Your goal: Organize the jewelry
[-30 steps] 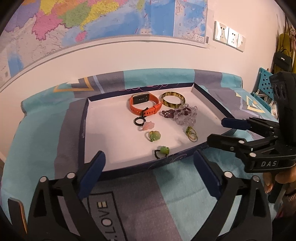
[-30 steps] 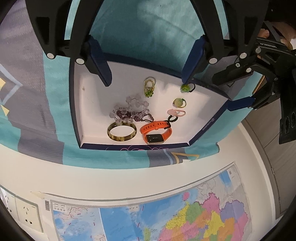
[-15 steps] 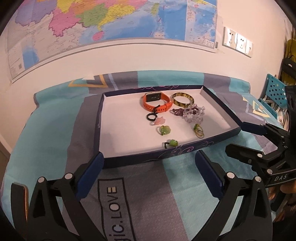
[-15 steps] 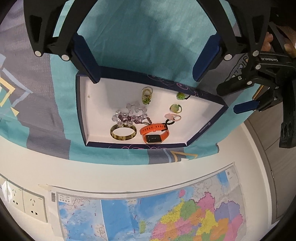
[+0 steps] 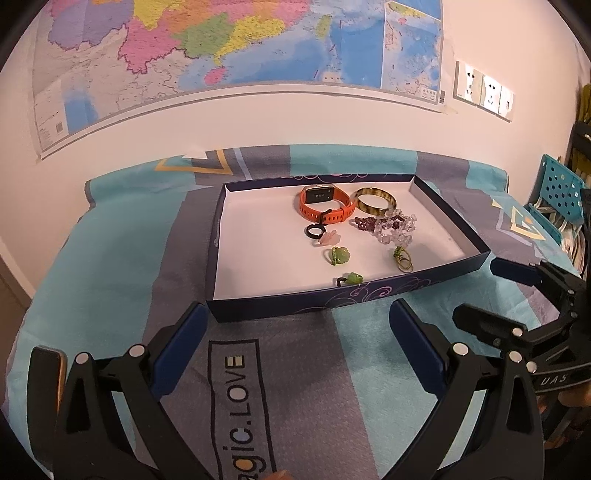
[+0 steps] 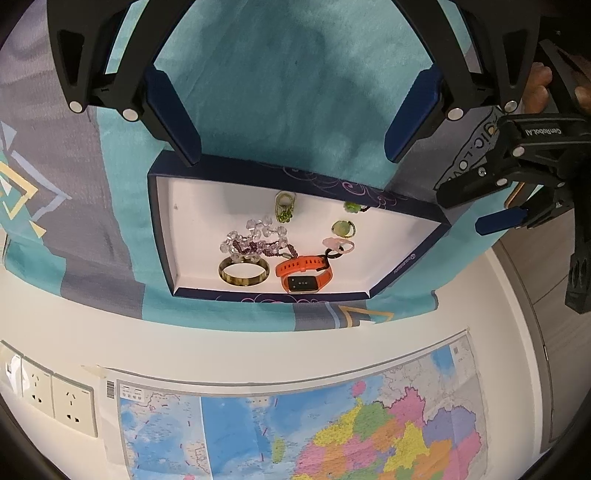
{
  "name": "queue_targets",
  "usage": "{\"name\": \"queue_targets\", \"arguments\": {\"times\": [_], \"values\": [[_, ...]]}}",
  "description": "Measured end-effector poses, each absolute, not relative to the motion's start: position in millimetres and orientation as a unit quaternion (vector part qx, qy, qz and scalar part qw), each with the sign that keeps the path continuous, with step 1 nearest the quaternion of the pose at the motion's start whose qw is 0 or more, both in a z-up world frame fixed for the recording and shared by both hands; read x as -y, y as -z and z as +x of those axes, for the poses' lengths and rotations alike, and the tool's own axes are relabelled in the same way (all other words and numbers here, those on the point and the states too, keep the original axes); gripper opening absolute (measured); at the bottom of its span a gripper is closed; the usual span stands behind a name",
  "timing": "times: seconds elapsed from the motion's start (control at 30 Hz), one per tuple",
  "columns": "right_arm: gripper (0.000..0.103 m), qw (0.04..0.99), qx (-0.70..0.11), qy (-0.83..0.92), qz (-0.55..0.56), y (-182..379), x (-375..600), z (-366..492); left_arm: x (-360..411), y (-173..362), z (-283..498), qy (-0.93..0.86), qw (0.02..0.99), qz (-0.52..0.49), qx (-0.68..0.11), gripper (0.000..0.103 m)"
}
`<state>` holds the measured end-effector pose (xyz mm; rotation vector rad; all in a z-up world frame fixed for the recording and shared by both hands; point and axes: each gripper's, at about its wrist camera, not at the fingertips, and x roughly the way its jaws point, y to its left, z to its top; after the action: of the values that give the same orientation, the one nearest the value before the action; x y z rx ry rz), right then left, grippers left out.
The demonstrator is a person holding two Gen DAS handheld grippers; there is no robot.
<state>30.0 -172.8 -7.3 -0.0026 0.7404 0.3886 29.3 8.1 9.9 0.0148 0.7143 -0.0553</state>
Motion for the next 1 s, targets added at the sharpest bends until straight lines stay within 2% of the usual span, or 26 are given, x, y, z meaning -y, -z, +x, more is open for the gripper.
{"name": "queue_targets", "arguments": {"times": [1.0], "values": [[0.096, 0.911, -0.37, -0.184, -0.002, 12.4, 167.1, 20.8, -5.6, -2.5, 19.5, 0.013, 0.933, 0.007, -0.359, 0.097]]}}
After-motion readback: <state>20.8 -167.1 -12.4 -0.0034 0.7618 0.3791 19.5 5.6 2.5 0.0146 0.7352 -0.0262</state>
